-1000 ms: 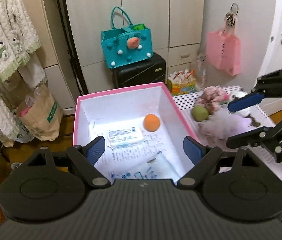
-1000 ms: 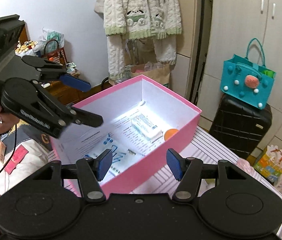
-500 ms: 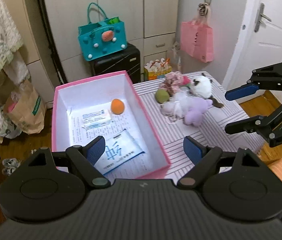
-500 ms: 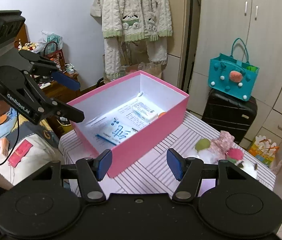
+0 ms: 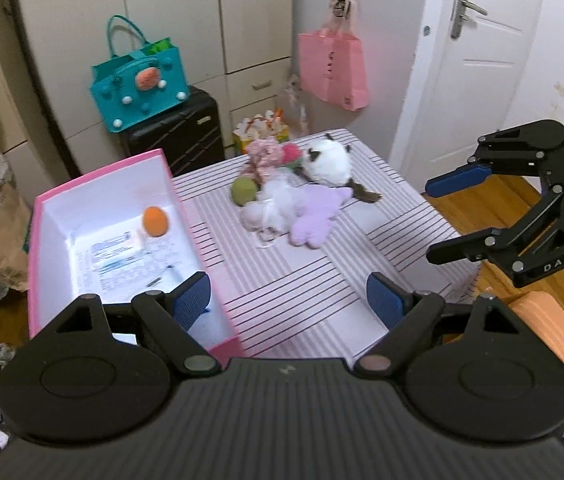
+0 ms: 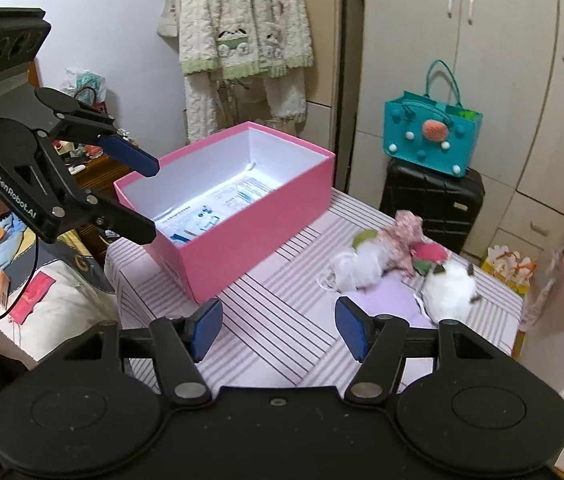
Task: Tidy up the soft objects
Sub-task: 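Withdraw both grippers from the pink box toward the remaining plushes, then grasp the pink floral cloth with the right gripper while the left gripper grasps the white bath puff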
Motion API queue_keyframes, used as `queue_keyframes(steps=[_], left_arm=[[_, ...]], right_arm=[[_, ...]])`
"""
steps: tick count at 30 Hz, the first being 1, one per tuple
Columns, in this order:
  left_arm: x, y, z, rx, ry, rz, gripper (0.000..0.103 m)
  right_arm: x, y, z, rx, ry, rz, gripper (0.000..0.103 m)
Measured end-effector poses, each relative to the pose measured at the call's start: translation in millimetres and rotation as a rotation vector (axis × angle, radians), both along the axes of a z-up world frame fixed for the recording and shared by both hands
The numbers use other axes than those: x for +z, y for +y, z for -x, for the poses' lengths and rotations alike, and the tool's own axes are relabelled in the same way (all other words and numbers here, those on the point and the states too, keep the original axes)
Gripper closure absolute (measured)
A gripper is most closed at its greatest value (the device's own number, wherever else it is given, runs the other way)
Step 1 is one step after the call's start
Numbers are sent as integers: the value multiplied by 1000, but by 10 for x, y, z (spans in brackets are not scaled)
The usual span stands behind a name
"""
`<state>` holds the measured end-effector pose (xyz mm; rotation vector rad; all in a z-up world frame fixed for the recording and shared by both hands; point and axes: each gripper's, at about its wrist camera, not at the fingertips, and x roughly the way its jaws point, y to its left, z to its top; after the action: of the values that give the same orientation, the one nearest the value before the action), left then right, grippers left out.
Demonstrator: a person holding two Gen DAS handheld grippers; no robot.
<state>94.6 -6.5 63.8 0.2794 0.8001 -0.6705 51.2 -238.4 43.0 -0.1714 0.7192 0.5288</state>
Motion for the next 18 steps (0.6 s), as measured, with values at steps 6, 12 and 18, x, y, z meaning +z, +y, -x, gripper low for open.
queue_keyframes(steps=[6,12,18], left_arm=[[-88,-261,-42,-36,31,17,18],[-272,-502,-163,-43,57,27,19],[-424,-623,-312,-2,23,79,19]], right_arm=[[-144,-228,-10,-20,33,-13,35],[-300,-419,-151,-28,65,-29,35],[-436,-567,-372,-37,75,-33,35]])
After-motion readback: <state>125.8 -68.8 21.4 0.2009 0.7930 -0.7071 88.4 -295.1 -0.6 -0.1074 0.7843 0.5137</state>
